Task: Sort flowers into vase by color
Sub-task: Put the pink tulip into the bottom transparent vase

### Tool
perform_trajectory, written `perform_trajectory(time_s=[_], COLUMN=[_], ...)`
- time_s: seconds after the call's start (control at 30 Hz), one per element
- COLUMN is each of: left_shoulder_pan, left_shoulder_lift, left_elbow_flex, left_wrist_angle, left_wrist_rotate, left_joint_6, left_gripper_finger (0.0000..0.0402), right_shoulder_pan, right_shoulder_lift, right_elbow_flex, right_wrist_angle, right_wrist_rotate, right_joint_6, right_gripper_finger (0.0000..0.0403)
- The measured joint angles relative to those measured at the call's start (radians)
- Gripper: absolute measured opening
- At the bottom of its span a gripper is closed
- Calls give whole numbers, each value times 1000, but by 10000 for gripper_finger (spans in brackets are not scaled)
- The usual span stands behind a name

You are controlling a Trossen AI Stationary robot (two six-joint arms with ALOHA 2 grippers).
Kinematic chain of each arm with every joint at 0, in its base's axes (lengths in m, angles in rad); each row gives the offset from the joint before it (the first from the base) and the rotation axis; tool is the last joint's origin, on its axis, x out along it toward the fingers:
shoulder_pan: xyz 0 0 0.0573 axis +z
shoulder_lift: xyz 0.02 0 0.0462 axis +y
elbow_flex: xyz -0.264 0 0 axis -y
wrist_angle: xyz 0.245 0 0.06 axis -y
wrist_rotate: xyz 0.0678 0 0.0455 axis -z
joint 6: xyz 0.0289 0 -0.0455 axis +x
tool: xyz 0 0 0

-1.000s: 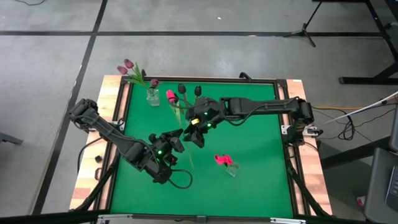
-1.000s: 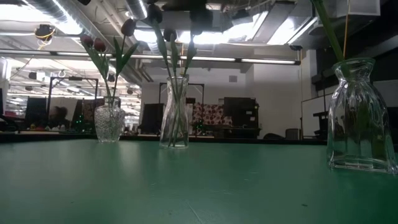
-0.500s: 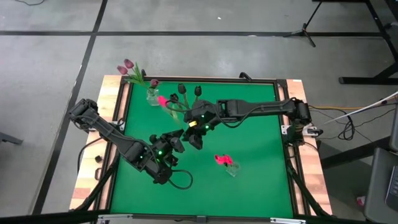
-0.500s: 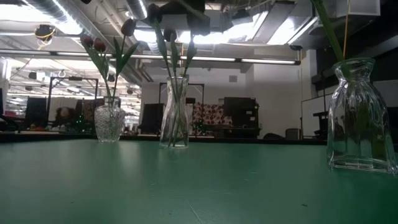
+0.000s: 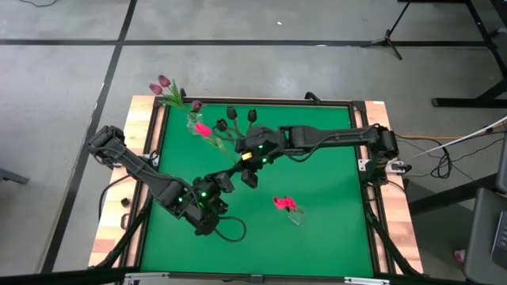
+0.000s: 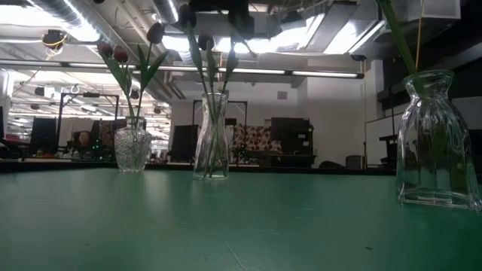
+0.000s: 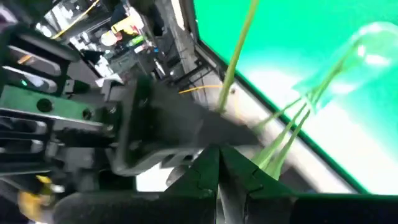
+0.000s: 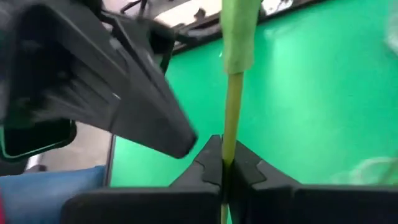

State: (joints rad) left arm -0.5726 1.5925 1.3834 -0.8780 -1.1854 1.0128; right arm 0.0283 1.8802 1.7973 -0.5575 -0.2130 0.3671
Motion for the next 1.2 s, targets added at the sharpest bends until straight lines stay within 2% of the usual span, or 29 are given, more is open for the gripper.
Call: perform_trajectory(time_s=[0.23, 0.37, 0.43, 0.57, 0.7, 0.9, 0.97, 1.07, 1.13, 1.2], left_shoulder_pan=[-22, -34, -41, -55, -71, -105, -123, -162, -194, -213], left_shoulder_lift=[0, 0, 0, 0, 0, 0, 0, -11, -53, -123], left_elbow_flex=[0, 0, 0, 0, 0, 0, 0, -1, -2, -1], left_wrist_angle=[28, 38, 37, 55, 110, 263, 333, 484, 573, 622], left_wrist_rotate=[-1, 22, 57, 154, 217, 331, 408, 510, 556, 624], left_joint_6=[-201, -401, -491, -621, -692, -731, -720, -627, -559, -541], left_gripper_finger=[0, 0, 0, 0, 0, 0, 0, 0, 0, 0], right_shoulder_pan=[-30, -19, 15, 134, 308, 532, 588, 647, 667, 681], right_shoulder_lift=[-141, -260, -324, -450, -537, -640, -681, -758, -813, -861], right_elbow_flex=[0, 0, 0, 0, -6, -161, -243, -351, -398, -435], right_wrist_angle=[-103, -155, -200, -290, -350, -362, -369, -351, -311, -249], right_wrist_rotate=[189, 301, 393, 631, 896, 1183, 1232, 1239, 1218, 1203], right_joint_6=[-71, -86, -88, -74, 3, 153, 221, 280, 269, 185], right_gripper_finger=[2, 1, 1, 1, 1, 0, 0, 0, 0, 0])
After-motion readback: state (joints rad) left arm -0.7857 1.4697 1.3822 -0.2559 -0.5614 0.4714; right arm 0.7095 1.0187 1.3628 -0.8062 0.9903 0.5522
